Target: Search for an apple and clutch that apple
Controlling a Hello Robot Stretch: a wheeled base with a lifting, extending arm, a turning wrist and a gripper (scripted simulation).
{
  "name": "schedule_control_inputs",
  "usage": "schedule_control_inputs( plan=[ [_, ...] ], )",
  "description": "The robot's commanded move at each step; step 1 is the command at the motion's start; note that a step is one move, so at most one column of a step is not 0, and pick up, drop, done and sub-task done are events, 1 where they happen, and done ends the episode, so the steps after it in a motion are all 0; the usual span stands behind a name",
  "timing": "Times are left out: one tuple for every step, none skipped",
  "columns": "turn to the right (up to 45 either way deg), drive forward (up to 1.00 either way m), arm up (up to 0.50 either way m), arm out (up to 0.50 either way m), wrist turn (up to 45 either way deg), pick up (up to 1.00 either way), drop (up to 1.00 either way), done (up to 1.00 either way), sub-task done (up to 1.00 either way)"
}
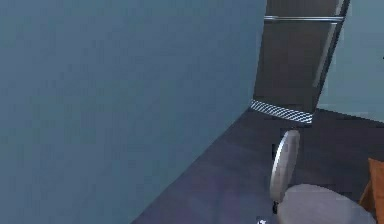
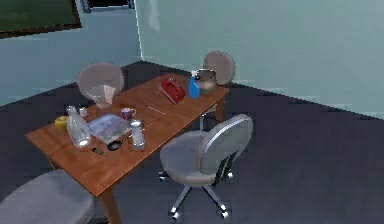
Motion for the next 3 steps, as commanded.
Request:
schedule_control_inputs(
  plan=[
    [-30.0, 0.0, 0.0, 0.0, 0.0, 0.0, 0.0, 0.0, 0.0],
    [-3.0, 0.0, 0.0, 0.0, 0.0, 0.0, 0.0, 0.0, 0.0],
    [45.0, 0.0, 0.0, 0.0, 0.0, 0.0, 0.0, 0.0, 0.0]
  ],
)
